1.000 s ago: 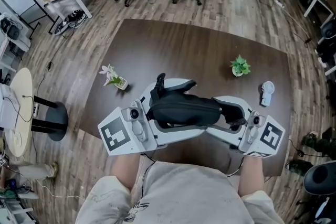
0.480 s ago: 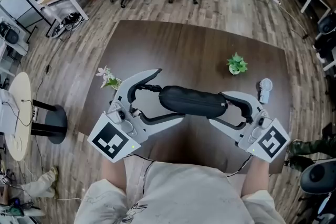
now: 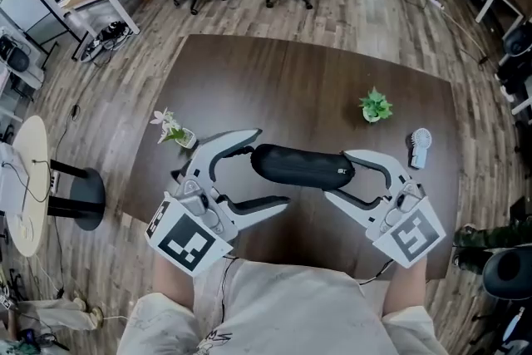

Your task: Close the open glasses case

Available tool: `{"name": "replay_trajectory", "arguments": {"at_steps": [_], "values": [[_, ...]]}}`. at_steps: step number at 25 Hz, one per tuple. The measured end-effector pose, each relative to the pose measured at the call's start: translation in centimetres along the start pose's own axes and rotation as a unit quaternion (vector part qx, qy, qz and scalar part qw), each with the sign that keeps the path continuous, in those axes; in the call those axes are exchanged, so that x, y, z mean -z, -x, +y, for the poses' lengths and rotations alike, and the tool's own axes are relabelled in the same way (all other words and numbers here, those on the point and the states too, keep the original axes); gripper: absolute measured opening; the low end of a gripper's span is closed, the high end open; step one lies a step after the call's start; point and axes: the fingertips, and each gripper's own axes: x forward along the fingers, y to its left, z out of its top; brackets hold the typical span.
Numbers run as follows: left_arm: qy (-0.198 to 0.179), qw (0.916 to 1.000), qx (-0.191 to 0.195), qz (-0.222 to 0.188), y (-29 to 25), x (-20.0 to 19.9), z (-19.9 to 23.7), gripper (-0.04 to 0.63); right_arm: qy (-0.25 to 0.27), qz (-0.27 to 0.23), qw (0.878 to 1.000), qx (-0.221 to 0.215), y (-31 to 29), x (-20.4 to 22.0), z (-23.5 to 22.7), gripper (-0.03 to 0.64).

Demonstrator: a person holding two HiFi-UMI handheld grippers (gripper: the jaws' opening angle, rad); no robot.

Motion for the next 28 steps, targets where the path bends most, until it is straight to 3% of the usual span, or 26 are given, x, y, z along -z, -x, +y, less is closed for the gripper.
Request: {"name": "replay_trajectory", "arguments": {"at_steps": [2,9,13,16,19,24,26,28], "values": [[-0.029,0.9992,0.025,0.008,-1.8,0.0,-1.3,0.457,0.034,0.059,0.998,-0.012,-0.5,1.3,0.7,0.244],[-0.074,0.9908,0.092,0.066,-5.7,2.5,-3.8,0.435,0.095,0.092,0.991,-0.023,-1.5,1.3,1.7,0.244],[-0.079,0.9871,0.110,0.085,-7.2,3.6,-4.6,0.367,0.116,0.100,0.988,-0.021,-1.8,1.1,1.8,0.244],[-0.080,0.9868,0.112,0.085,-7.8,4.1,-5.0,0.262,0.128,0.113,0.985,-0.014,-1.9,1.4,1.5,0.245],[-0.061,0.9893,0.113,0.070,-8.0,4.5,-5.0,0.256,0.123,0.114,0.986,-0.013,-2.2,1.8,1.4,0.252],[-0.024,0.9960,0.083,0.020,-7.5,3.3,-4.2,0.255,0.070,0.064,0.995,-0.013,-0.9,0.8,0.7,0.262],[-0.022,0.9982,0.055,0.002,-7.2,2.5,-3.5,0.255,0.012,0.001,1.000,0.003,-0.1,-0.6,0.0,0.251],[-0.016,0.9996,0.019,-0.017,-7.1,1.6,-2.7,0.255,-0.062,-0.087,0.994,0.038,0.8,-2.7,-1.0,0.228]]}}
